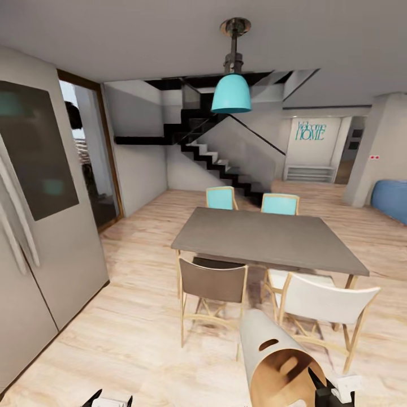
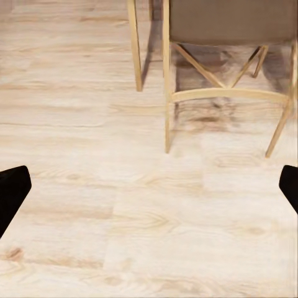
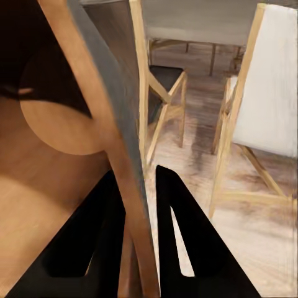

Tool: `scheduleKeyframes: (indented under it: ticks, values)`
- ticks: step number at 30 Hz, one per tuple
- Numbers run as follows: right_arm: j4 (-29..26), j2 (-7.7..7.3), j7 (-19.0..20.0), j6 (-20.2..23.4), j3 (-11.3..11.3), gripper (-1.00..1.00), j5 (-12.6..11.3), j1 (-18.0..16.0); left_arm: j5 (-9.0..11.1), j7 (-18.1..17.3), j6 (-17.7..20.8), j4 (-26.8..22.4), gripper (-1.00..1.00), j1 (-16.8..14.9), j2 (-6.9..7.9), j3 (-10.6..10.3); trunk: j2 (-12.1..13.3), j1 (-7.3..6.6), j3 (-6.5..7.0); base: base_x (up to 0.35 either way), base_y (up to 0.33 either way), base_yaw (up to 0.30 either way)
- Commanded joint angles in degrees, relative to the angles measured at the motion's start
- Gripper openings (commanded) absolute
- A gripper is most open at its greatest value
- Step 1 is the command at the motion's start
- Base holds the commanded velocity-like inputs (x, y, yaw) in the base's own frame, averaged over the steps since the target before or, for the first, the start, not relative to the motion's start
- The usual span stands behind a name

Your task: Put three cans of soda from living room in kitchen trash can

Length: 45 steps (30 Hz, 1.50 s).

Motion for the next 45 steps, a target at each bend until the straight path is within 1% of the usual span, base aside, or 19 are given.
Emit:
scheduleKeyframes:
  ticks: [1, 15, 28, 45]
  values:
    - [-0.1, 0.01, 0.3, 0.0, -0.1, -1.0, -0.5, 0.0, 0.0, 0.0, 0.0, 0.0, 1.0, 0.0, 0.0, 0.0, 0.0, 0.0, 0.01, 0.0, -0.283, -0.252]
    - [-0.1, 0.01, 0.3, 0.0, -0.1, -1.0, -0.5, 0.0, 0.0, 0.1, -0.1, 0.0, 1.0, 0.0, 0.0, 0.0, 0.0, 0.0, 0.01, 0.0, -0.285, -0.248]
    - [-0.1, 0.18, 0.4, 0.0, 0.0, -1.0, -0.6, 0.0, 0.1, 0.1, -0.1, 0.0, 1.0, 0.0, 0.0, 0.0, 0.0, 0.0, 0.01, 0.0, -0.288, -0.087]
    - [-0.1, 0.19, 0.3, 0.0, -0.1, -1.0, -0.6, 0.0, 0.1, 0.1, -0.1, 0.0, 1.0, 0.0, 0.0, 0.0, 0.0, 0.0, 0.31, 0.0, -0.289, -0.244]
